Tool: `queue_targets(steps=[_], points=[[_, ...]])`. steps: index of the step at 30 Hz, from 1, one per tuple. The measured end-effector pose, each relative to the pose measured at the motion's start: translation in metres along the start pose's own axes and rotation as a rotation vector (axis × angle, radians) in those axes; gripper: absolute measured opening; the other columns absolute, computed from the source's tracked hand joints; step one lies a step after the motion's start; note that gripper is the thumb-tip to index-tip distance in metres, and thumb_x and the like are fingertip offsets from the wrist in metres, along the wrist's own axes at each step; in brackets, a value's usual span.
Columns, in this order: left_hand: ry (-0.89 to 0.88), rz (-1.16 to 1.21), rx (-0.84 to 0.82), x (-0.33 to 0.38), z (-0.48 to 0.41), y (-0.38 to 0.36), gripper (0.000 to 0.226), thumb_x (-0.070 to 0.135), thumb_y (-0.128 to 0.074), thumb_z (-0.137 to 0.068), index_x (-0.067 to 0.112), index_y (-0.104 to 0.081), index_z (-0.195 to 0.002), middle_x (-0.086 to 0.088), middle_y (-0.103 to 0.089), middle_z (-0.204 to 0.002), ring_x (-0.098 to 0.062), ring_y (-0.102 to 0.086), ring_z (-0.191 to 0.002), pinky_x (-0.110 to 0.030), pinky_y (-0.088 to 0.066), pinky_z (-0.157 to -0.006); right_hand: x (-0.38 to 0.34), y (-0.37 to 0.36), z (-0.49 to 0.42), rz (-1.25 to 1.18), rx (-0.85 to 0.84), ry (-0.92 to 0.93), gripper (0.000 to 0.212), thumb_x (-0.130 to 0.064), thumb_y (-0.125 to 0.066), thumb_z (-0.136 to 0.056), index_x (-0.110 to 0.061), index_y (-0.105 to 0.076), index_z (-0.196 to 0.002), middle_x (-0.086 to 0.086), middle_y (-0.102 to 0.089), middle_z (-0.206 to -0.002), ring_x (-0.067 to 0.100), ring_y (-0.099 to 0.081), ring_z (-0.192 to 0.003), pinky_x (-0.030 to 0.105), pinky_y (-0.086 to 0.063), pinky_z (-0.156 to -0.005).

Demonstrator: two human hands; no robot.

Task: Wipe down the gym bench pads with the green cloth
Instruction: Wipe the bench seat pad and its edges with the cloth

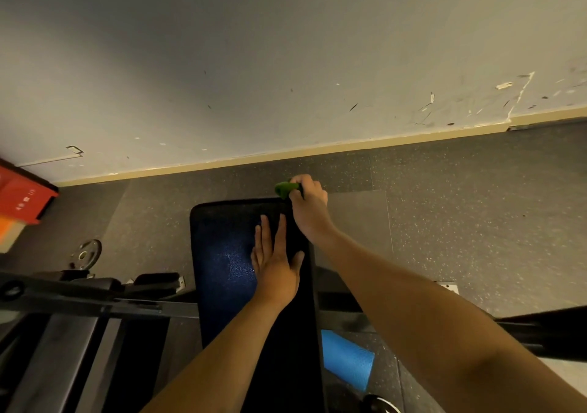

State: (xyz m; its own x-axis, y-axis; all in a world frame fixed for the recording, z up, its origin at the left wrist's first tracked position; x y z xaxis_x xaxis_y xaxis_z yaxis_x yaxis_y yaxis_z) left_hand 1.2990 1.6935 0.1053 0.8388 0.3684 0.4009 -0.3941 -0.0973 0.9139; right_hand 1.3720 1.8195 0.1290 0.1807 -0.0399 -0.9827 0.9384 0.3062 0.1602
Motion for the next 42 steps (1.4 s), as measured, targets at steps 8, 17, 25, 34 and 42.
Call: queue_targets(steps=[8, 17, 25, 34, 42], points=[[-0.028, 0.038, 0.044, -0.004, 0.003, -0.006, 0.078, 0.032, -0.054, -0.101, 0.042, 0.003, -0.153, 0.004, 0.021, -0.165, -0.011, 0.027, -0.148, -0.040, 0.010, -0.121, 0.030, 0.011, 0.031, -0.183, 0.177, 0.016, 0.021, -0.017, -0.037, -0.100, -0.035, -0.049, -0.102, 0.006, -0.049, -0.111, 0.026, -0.050, -0.100, 0.048, -0.048, -0.086], [-0.056, 0.079, 0.067, -0.009, 0.005, -0.011, 0.072, 0.032, -0.051, -0.102, 0.040, -0.005, -0.157, 0.007, 0.022, -0.163, -0.008, 0.028, -0.148, -0.041, 0.012, -0.122, 0.082, 0.010, 0.094, -0.137, 0.033, -0.271, 0.019, -0.013, -0.043, -0.098, -0.027, -0.054, -0.097, 0.004, -0.065, -0.094, 0.019, -0.065, -0.085, 0.038, -0.056, -0.072], [-0.097, 0.085, 0.112, -0.013, 0.013, -0.010, 0.066, 0.056, -0.036, -0.098, 0.043, -0.007, -0.156, 0.009, 0.015, -0.166, -0.012, 0.018, -0.152, -0.040, 0.005, -0.122, 0.023, 0.021, 0.011, -0.212, 0.017, -0.053, 0.011, -0.037, -0.047, -0.099, -0.027, -0.053, -0.099, -0.001, -0.041, -0.115, 0.017, -0.049, -0.103, 0.040, -0.049, -0.094], [-0.037, -0.065, 0.104, -0.023, 0.041, -0.030, 0.067, 0.045, -0.025, -0.101, 0.046, 0.018, -0.153, 0.006, 0.024, -0.165, -0.014, 0.024, -0.151, -0.047, 0.006, -0.123, 0.072, 0.006, 0.084, -0.205, 0.149, -0.223, 0.009, -0.020, -0.045, -0.095, -0.025, -0.051, -0.091, 0.007, -0.062, -0.087, 0.020, -0.059, -0.073, 0.041, -0.052, -0.067], [0.040, -0.045, 0.041, -0.021, 0.045, -0.036, 0.062, 0.039, -0.027, -0.105, 0.041, 0.010, -0.156, 0.007, 0.028, -0.162, -0.011, 0.032, -0.147, -0.046, 0.010, -0.123, 0.091, 0.013, 0.122, 0.000, 0.024, -0.183, 0.009, -0.027, -0.055, -0.091, -0.020, -0.058, -0.085, 0.002, -0.062, -0.080, 0.017, -0.060, -0.073, 0.046, -0.054, -0.075]])
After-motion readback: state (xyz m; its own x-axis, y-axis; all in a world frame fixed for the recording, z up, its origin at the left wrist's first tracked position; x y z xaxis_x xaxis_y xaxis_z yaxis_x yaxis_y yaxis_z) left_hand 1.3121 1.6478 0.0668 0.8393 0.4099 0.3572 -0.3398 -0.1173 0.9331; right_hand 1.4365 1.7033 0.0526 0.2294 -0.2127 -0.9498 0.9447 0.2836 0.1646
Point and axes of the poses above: each hand's wrist, its own z-axis away from the middle knuckle, its own y-axis out of the back of the hand, x = y × z, the point moved 9 cm from there along -z, towards the middle knuckle
